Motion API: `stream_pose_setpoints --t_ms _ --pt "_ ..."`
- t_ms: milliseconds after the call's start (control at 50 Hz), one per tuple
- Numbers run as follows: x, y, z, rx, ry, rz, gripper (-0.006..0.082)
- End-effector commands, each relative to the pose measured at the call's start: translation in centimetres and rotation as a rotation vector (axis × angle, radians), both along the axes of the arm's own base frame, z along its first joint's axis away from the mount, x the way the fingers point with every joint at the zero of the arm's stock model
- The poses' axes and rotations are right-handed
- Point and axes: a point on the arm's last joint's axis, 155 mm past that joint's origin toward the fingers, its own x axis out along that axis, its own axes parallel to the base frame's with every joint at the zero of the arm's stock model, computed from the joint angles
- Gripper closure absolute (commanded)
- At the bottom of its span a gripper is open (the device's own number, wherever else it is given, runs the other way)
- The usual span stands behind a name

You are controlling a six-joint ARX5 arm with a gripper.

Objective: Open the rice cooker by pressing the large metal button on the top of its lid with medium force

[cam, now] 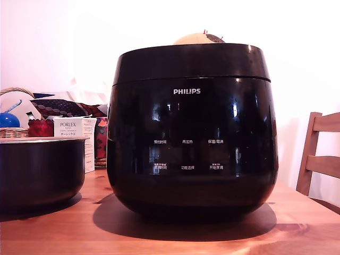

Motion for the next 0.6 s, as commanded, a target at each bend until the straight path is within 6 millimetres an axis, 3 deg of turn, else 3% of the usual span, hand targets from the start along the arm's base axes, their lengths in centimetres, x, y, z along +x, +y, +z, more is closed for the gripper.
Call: stream_pose_setpoints --t_ms 0,320,400,420,480,560,580 --pt "-0.2 0.3 0.3 -0.033 -0.008 -0.016 0.0788" --pt "-0.2 -0.3 0.6 -0.05 -0.02 -0.045 0.0788" --pt "-0.4 -1.7 1.8 -0.097 -0.06 -0.129 0.0788" --pt "-0.4 -2.1 2.1 -0.191 -0.066 -0.154 0.0788" --pt "-0.8 -3.2 3.4 -0.254 -0.103 -0.219 0.0788" --pt "-1.5 -4.9 4.9 -0.234 -0.148 -0.32 0.0788" --pt "-1.7 -5.4 5.2 -0.319 -0.139 -0.355 0.0788"
